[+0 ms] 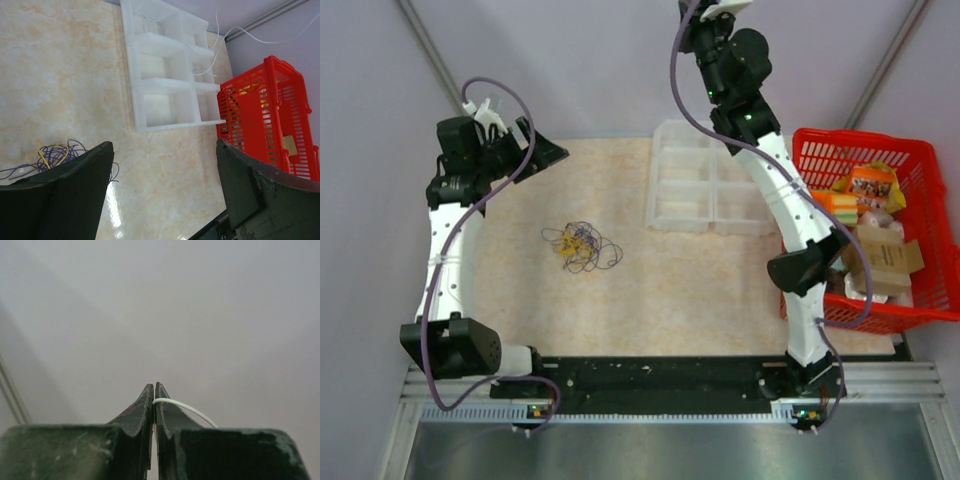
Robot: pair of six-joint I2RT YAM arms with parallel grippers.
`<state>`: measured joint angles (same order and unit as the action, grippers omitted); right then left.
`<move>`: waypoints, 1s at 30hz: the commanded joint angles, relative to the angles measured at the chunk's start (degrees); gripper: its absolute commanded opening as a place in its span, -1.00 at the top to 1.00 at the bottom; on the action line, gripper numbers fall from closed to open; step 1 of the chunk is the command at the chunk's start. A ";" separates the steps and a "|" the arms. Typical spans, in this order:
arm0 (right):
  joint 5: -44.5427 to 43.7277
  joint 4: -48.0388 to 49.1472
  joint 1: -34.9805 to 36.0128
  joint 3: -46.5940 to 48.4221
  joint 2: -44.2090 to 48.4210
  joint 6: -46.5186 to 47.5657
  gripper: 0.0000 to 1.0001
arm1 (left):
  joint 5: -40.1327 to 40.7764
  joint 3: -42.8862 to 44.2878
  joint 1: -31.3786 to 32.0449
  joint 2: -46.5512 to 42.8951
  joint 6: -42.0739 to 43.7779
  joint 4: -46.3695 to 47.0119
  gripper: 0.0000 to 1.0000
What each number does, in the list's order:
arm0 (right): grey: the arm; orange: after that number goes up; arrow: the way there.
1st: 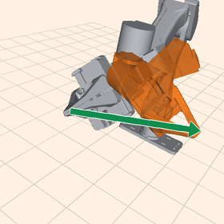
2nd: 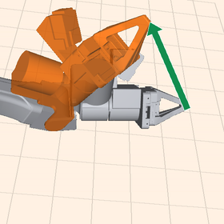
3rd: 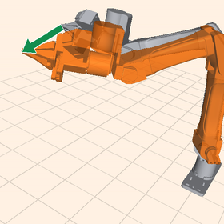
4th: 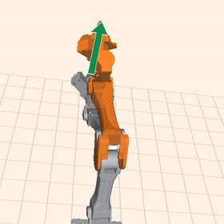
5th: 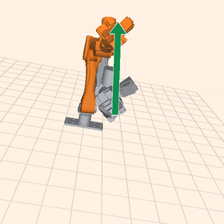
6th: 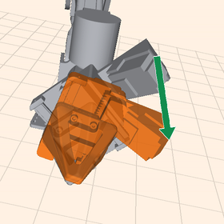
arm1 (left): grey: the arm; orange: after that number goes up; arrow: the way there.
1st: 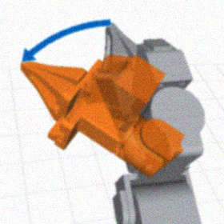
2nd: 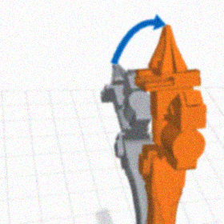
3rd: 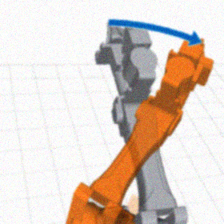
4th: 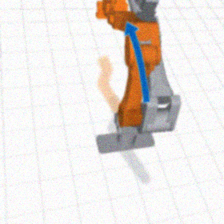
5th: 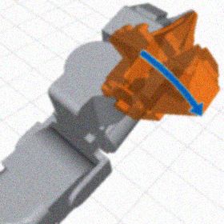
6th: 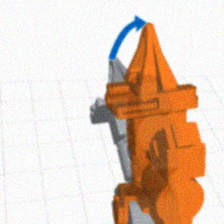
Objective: Untangle the cables
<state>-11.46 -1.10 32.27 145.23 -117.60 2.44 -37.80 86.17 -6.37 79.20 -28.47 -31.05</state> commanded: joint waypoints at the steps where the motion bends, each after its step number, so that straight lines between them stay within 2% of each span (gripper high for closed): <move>1: -4.61 11.90 -1.07 2.07 -7.36 3.27 1.00 | -0.87 1.37 -0.48 -2.65 2.10 0.64 -0.74; 5: -8.30 14.72 -1.42 4.97 -11.86 5.56 1.00 | -0.87 1.37 -0.48 -2.65 2.10 0.64 -0.74; 12: -9.19 18.59 -1.25 2.87 -14.85 8.28 1.00 | -0.87 1.37 -0.48 -2.65 2.10 0.64 -0.74; 15: -8.94 17.54 -0.37 3.40 -15.29 4.17 1.00 | -0.87 1.37 -0.48 -2.65 2.10 0.64 -0.74; 16: -8.32 17.80 0.85 3.31 -15.29 4.07 1.00 | -3.39 -11.25 -0.92 -15.70 6.63 -9.63 -0.75; 23: -8.75 19.47 3.76 2.51 -15.11 3.45 1.00 | -3.16 -13.84 0.13 -18.64 7.81 -11.40 -0.75; 30: -10.59 27.55 2.54 8.23 -21.09 6.88 1.00 | -2.89 -13.58 2.76 -19.61 9.66 -12.02 -0.75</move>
<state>-19.73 18.87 35.83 149.84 -136.20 7.31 -40.05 72.34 -5.04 59.66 -21.10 -43.07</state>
